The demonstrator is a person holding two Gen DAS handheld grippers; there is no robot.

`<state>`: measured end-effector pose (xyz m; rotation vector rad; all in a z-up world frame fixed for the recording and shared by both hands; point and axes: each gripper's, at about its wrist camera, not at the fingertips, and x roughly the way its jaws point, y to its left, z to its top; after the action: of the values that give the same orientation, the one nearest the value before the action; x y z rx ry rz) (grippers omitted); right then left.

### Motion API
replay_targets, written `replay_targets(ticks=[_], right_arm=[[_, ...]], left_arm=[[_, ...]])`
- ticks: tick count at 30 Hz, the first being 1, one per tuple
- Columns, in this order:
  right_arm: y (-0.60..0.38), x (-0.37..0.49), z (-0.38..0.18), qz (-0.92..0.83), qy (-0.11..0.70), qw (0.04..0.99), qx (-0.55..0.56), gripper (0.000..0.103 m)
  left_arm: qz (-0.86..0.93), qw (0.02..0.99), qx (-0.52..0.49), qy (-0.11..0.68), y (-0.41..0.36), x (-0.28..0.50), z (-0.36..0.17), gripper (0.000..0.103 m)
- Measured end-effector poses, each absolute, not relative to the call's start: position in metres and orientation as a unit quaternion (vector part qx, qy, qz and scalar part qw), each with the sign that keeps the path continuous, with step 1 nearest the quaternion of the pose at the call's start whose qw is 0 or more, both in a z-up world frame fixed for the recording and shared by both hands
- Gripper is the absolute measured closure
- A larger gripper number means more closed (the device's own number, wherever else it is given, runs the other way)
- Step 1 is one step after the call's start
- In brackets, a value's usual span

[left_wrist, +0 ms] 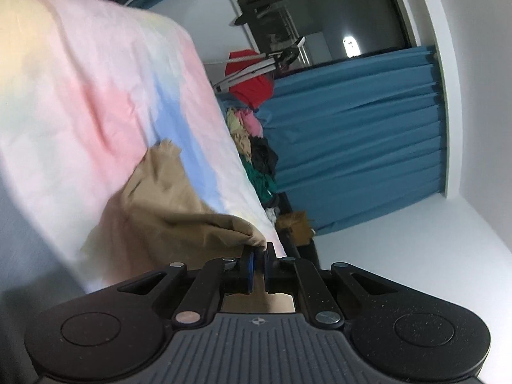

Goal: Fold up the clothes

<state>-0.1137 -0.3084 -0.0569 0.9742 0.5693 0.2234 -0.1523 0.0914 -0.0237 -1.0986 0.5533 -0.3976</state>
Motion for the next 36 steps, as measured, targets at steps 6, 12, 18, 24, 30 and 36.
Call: replay_targets(ticks=[6, 12, 18, 24, 30, 36], right_arm=[[-0.306, -0.002, -0.073, 0.066, 0.301, 0.81, 0.499, 0.095], [-0.302, 0.077, -0.113, 0.025, 0.337, 0.785, 0.518, 0.095], [-0.304, 0.109, -0.15, 0.031, 0.346, 0.784, 0.514, 0.094], [-0.307, 0.13, -0.166, 0.056, 0.361, 0.779, 0.51, 0.092], [-0.311, 0.148, -0.181, 0.067, 0.385, 0.774, 0.499, 0.092], [-0.313, 0.143, -0.183, 0.082, 0.379, 0.766, 0.513, 0.088]], left_arm=[[-0.145, 0.804, -0.508, 0.274, 0.076, -0.045, -0.021, 0.097], [-0.1, 0.823, -0.469, 0.304, 0.068, 0.04, -0.046, 0.097], [-0.116, 0.829, -0.461, 0.293, 0.069, 0.072, -0.091, 0.097], [-0.11, 0.833, -0.441, 0.315, 0.072, 0.098, -0.112, 0.096], [-0.111, 0.849, -0.399, 0.329, 0.066, 0.111, -0.119, 0.095], [-0.11, 0.864, -0.369, 0.326, 0.06, 0.107, -0.111, 0.091]])
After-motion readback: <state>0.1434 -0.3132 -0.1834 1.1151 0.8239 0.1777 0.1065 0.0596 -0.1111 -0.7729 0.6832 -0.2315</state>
